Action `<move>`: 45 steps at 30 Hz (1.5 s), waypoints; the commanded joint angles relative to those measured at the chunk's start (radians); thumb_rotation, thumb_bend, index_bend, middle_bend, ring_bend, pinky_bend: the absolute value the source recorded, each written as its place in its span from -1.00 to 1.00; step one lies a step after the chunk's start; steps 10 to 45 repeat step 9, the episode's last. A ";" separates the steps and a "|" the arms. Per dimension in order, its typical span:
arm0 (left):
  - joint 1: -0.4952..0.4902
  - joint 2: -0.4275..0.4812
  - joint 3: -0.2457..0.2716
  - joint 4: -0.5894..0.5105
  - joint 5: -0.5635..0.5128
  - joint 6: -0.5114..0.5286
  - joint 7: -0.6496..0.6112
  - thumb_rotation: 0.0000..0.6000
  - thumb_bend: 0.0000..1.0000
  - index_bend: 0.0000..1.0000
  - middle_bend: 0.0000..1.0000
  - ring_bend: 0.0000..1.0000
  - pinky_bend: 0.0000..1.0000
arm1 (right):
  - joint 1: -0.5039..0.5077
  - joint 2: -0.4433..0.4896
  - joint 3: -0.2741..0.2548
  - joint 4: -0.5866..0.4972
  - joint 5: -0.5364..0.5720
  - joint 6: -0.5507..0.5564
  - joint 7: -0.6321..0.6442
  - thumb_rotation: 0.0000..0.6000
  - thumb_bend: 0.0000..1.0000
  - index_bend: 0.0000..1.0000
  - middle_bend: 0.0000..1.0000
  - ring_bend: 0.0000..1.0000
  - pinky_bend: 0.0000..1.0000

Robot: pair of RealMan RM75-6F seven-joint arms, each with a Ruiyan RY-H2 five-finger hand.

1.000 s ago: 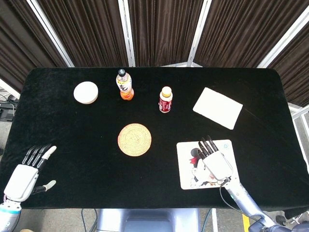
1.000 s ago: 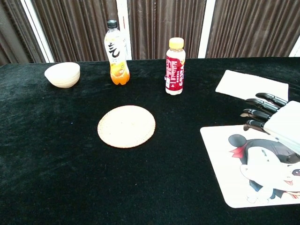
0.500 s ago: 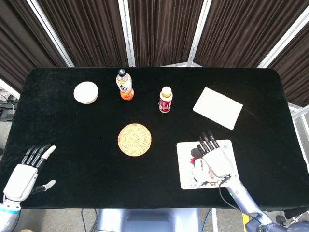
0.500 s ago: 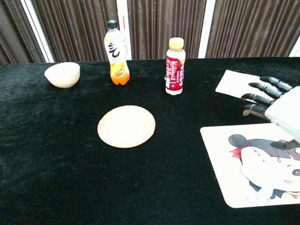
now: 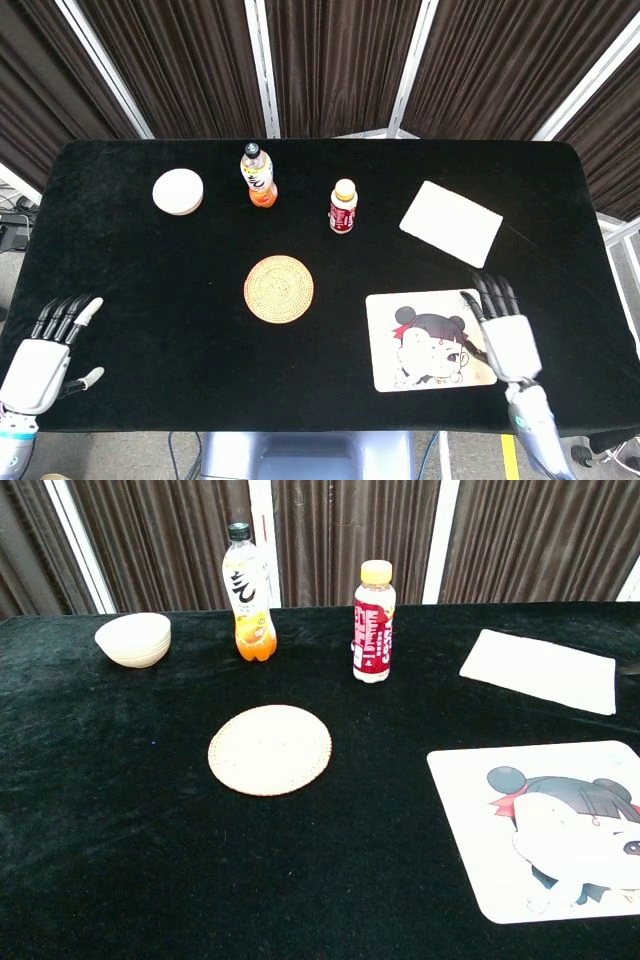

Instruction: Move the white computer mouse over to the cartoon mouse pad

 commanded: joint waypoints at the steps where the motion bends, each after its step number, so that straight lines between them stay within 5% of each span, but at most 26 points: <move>1: 0.008 -0.002 0.001 0.004 -0.011 -0.005 0.008 1.00 -0.87 -1.00 -1.00 -1.00 -1.00 | -0.087 0.118 -0.061 -0.108 -0.005 0.062 0.115 1.00 -1.00 -0.67 -1.00 -1.00 -1.00; 45: 0.026 -0.014 -0.002 0.019 -0.016 0.014 0.043 1.00 -0.88 -1.00 -1.00 -1.00 -1.00 | -0.145 0.163 -0.089 -0.130 -0.041 0.122 0.157 1.00 -1.00 -0.74 -1.00 -1.00 -1.00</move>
